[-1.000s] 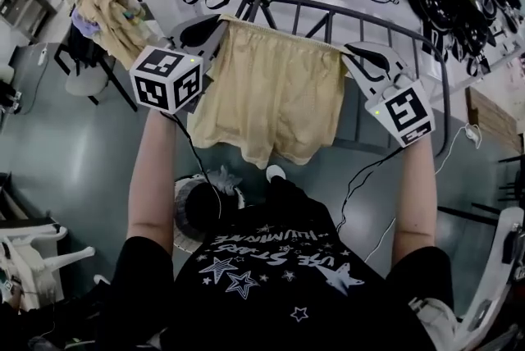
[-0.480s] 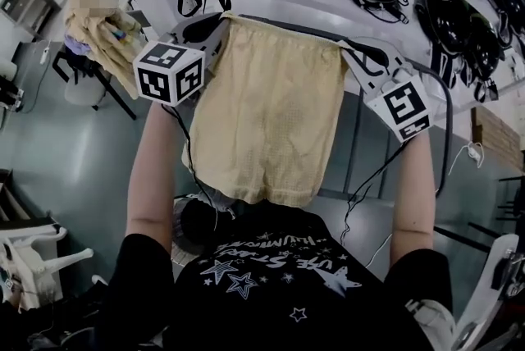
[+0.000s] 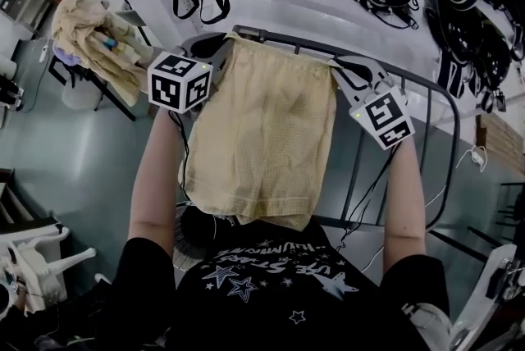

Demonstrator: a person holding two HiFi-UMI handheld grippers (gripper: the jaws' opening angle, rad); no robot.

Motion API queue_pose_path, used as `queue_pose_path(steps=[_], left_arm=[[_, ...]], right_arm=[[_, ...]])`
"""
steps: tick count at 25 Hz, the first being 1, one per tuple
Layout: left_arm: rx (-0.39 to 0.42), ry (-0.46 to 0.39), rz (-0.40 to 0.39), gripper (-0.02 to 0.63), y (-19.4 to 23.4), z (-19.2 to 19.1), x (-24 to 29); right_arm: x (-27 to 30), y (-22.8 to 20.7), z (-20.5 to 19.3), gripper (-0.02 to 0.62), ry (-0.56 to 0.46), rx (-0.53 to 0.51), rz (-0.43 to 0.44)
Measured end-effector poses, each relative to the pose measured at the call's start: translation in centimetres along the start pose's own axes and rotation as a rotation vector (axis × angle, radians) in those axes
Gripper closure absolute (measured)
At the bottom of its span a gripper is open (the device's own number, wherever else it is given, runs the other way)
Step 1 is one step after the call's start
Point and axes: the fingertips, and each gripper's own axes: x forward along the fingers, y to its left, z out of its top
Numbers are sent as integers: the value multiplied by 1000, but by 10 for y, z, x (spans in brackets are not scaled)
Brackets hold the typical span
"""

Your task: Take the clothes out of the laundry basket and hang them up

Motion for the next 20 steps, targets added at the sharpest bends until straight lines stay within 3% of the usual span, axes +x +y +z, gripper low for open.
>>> queue_pose_path(steps=[5,20], left_arm=[[-6,80,0,561,11,-31,22],[0,182,29,539,21,-73,43]], right_arm=[[29,8,-29,551,74,26,33],[54,31,-66,520,205,96,52]])
